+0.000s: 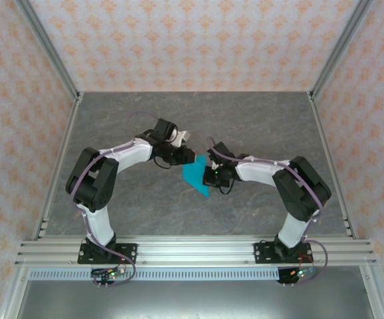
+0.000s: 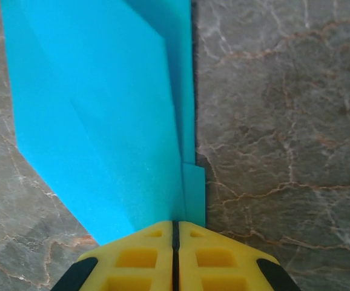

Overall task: Fold a paper plane with a square sheet of paper (fold left side to right side)
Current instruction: Fourth fold the wing at the center of the table.

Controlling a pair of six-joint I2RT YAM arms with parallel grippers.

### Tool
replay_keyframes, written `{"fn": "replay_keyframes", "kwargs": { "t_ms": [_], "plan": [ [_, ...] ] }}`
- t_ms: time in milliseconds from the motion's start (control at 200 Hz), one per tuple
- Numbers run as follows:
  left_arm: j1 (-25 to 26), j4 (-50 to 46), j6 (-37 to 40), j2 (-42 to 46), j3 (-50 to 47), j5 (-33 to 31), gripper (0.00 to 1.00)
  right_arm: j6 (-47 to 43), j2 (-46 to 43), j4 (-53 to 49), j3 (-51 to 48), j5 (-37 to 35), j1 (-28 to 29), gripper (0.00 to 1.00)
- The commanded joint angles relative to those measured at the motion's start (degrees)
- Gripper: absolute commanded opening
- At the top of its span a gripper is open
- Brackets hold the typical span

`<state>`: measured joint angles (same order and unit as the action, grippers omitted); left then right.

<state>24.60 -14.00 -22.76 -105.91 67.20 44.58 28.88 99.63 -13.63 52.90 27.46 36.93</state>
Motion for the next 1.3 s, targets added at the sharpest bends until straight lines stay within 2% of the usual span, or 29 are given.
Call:
{"fn": "replay_keyframes", "kwargs": {
  "t_ms": [0, 185, 420, 741, 966, 1156, 1296],
  "plan": [
    [0.68, 4.23, -1.95, -2.67, -0.34, 0.83, 0.26, 0.11, 1.73, 0.83, -0.94, 0.77, -0.1, 0.09],
    [1.85, 4.71, -2.28, -6.74, 1.23, 0.51, 0.24, -0.53, 3.45, -0.67, -0.39, 0.1, -0.1, 0.09],
    [1.67, 3.51, -1.27, -10.67, 4.1, -3.2, 0.2, -1.85, 4.66, -3.98, 0.74, -0.56, -0.1, 0.09],
    [-2.42, 3.62, -2.09, -13.62, 7.16, -3.85, 0.18, -3.23, 6.85, -7.93, 1.15, -1.26, -0.1, 0.09],
    [-4.85, 0.09, -0.2, -16.93, 13.04, -4.6, 0.19, -3.62, 7.2, -8.58, 0.98, -1.18, -0.1, 0.08],
    [-6.74, -1.67, 0.53, -19.56, 16.17, -5.2, 0.18, -3.25, 6.34, -6.44, 0.25, 0.21, -0.1, 0.08],
    [-7.44, -2.67, 1.1, -16.12, 16.43, -4.98, 0.23, -2.63, 4.38, -2.69, 0.39, 2.51, -0.1, 0.09]
  ]
}}
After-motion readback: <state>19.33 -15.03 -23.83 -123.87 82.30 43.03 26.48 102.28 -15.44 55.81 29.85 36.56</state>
